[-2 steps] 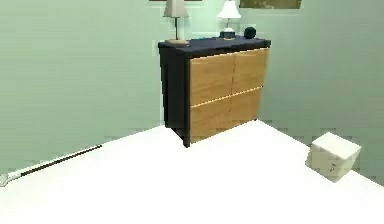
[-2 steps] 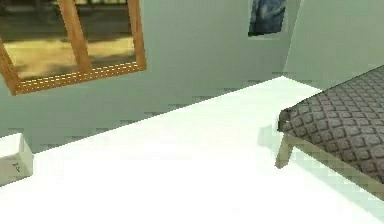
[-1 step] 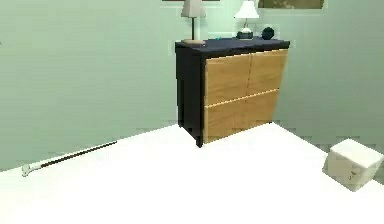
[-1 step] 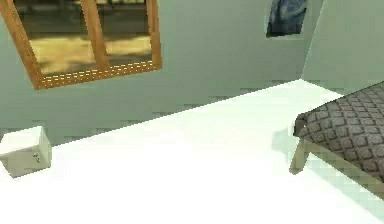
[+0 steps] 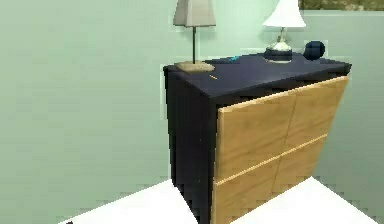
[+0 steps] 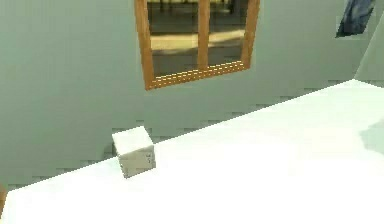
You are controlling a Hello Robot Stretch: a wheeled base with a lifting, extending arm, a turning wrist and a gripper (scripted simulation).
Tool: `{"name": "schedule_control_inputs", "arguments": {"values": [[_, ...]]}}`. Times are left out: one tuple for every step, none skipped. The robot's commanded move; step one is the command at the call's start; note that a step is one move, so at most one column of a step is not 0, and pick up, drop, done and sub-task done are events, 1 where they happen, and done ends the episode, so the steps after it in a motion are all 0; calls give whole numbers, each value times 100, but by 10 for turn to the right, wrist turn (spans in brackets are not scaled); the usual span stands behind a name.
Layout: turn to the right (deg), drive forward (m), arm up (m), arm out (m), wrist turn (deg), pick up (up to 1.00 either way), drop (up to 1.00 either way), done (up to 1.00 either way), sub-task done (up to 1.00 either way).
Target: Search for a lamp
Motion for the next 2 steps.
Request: {"name": "schedule_control_inputs", "arguments": {"values": [[0, 35, 0, 0, 0, 0, 0, 0, 0], [0, 0, 0, 0, 0, 0, 0, 100, 0]]}}
